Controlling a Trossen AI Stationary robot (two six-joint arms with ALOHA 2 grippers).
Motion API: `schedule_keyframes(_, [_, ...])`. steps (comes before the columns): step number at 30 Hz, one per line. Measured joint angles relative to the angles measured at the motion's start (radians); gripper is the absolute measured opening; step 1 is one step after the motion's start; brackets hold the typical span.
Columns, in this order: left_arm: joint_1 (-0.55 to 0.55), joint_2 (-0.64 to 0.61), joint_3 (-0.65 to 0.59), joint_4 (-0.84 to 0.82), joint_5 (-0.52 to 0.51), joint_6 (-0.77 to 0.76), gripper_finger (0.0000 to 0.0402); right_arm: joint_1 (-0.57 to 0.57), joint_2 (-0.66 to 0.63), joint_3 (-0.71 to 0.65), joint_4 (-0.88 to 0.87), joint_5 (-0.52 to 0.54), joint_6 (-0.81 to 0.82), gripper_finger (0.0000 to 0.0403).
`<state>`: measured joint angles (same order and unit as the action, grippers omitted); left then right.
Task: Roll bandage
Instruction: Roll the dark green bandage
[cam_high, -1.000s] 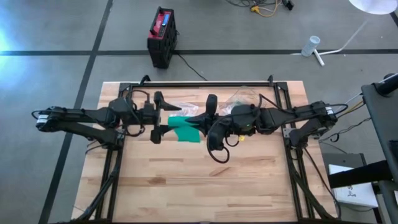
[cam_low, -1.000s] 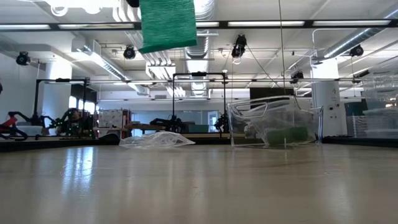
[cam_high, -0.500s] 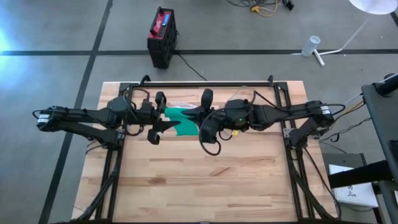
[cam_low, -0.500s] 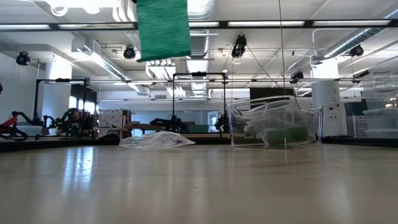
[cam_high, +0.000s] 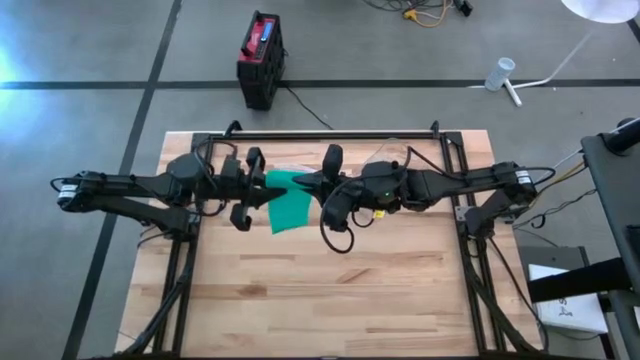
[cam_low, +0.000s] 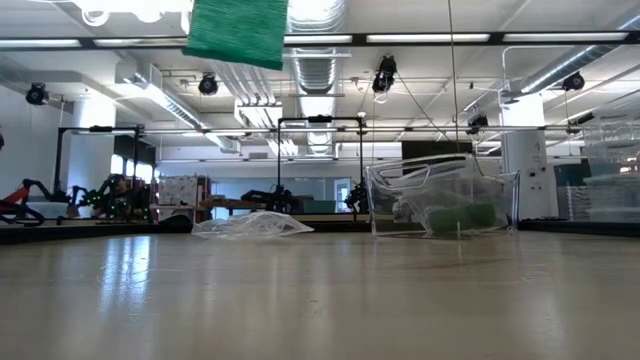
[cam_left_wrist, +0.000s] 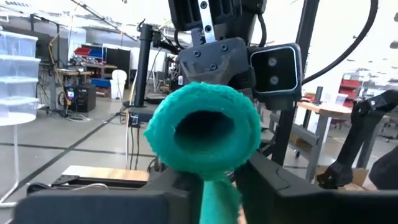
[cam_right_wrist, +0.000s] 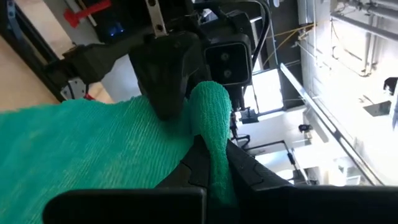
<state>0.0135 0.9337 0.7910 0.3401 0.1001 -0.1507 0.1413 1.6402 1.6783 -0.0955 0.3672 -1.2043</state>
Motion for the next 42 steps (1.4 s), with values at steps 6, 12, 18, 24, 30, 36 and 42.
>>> schedule_keyframes(6, [0.000,0.000,0.000,0.031,0.018,-0.148,0.0137,0.000,0.000,-0.004,-0.002,0.000,-0.050,0.0008])
schedule_keyframes(12, [0.000,0.000,0.000,0.048,0.024,-0.259,0.0213,0.002,0.000,-0.008,-0.003,0.001,-0.073,0.0008])
schedule_keyframes(18, [0.000,0.000,0.000,0.055,0.029,-0.312,0.0278,0.007,0.000,-0.010,-0.012,0.001,-0.125,0.0008])
schedule_keyframes(24, [0.000,-0.007,0.000,0.061,0.029,-0.338,0.0304,0.016,0.000,-0.010,-0.013,0.000,-0.143,0.0008])
schedule_keyframes(30, [0.000,-0.003,0.000,0.061,0.022,-0.341,0.0271,0.016,0.000,-0.011,-0.021,0.000,-0.158,0.0008])
schedule_keyframes(36, [0.001,-0.003,0.000,0.061,0.015,-0.355,0.0192,0.016,0.000,-0.011,-0.022,-0.003,-0.165,0.0008])
schedule_keyframes(42, [0.001,-0.003,0.000,0.061,0.014,-0.356,0.0108,0.016,0.007,-0.010,-0.024,-0.001,-0.183,0.0010])
